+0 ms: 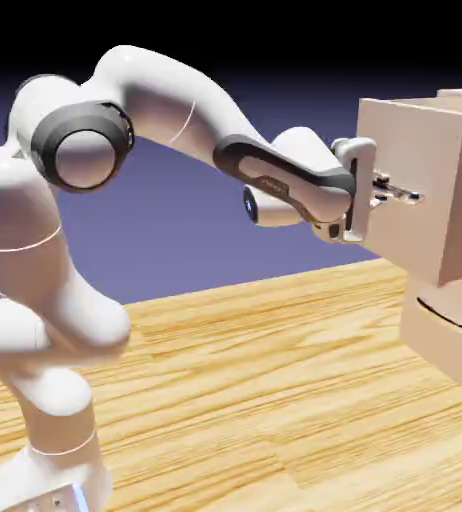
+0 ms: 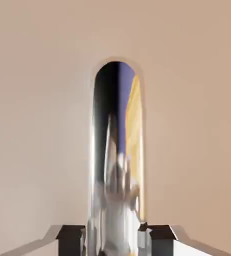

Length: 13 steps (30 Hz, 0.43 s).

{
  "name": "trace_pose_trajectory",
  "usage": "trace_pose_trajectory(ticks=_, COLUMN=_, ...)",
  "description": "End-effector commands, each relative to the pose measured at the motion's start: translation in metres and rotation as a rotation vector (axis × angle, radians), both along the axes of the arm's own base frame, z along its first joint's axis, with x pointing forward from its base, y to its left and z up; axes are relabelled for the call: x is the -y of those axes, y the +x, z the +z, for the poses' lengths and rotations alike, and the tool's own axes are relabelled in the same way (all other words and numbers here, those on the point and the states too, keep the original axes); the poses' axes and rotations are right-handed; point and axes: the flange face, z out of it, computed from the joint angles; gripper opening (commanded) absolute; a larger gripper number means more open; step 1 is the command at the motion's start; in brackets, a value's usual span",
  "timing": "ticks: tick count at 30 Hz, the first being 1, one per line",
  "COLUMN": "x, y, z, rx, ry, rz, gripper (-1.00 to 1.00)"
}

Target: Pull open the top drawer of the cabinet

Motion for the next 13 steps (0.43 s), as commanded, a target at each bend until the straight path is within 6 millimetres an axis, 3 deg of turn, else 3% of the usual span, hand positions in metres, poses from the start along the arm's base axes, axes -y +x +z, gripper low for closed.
trace_pose_trajectory(ticks=1, x=0.001, y=-0.008, z=0.000, rx=-0.001, ry=0.000, rz=-0.001, gripper=-1.00)
trace_pose_trajectory(ticks=9, x=0.001, y=-0.093, z=0.000, rx=-0.001, ry=0.000, rz=-0.001, gripper=-1.00)
trace_pose_trajectory(ticks=10, x=0.001, y=-0.095, z=0.000, rx=-0.001, ry=0.000, rz=-0.001, gripper=-1.00)
trace_pose_trajectory(ticks=11, x=0.001, y=-0.095, z=0.000, rx=-0.001, ry=0.000, rz=-0.001, gripper=1.00)
trace_pose_trajectory(ticks=13, x=0.001, y=-0.107, z=0.000, rx=-0.003, ry=0.003, rz=-0.001, gripper=1.00)
